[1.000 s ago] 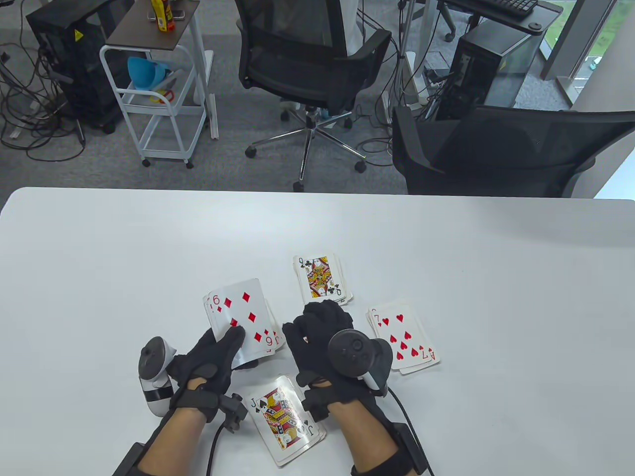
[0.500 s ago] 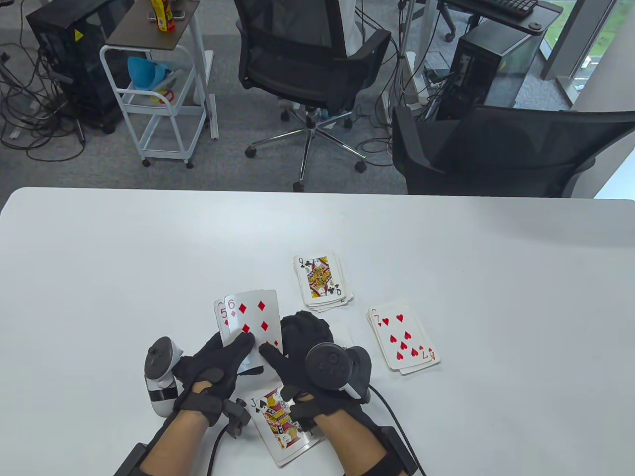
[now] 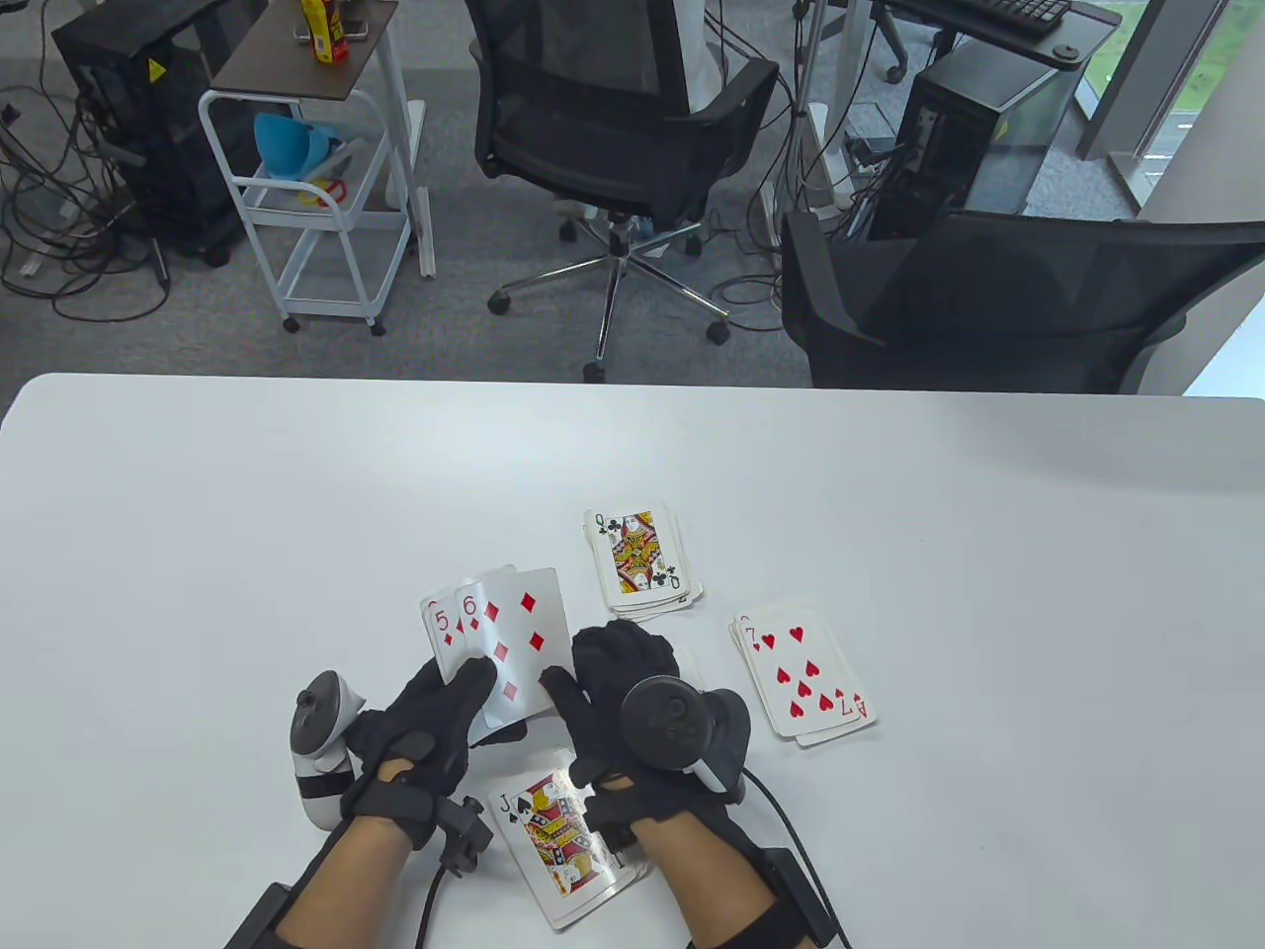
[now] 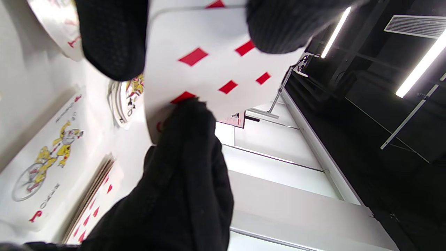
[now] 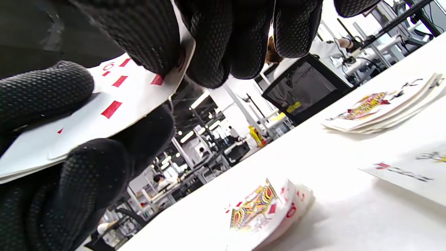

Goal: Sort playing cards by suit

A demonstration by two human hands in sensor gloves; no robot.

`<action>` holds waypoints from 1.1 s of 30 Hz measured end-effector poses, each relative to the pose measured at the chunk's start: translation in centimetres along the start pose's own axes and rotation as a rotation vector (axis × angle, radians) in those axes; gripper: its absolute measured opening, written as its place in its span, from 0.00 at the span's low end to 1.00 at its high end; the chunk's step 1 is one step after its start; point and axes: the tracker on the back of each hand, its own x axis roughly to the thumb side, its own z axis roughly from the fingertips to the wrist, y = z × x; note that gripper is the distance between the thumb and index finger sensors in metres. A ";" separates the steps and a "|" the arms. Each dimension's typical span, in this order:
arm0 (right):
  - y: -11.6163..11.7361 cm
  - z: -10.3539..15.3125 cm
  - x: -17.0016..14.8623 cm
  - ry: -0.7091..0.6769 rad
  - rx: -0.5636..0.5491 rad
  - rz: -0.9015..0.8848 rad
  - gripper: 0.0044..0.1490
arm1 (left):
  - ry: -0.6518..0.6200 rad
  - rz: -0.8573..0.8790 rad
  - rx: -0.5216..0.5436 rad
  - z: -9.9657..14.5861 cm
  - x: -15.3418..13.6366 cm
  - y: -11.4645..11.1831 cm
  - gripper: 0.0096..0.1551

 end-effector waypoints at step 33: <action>4.1 -7.3 0.8 0.233 0.403 0.239 0.23 | -0.153 0.082 0.099 0.6 2.9 1.6 0.27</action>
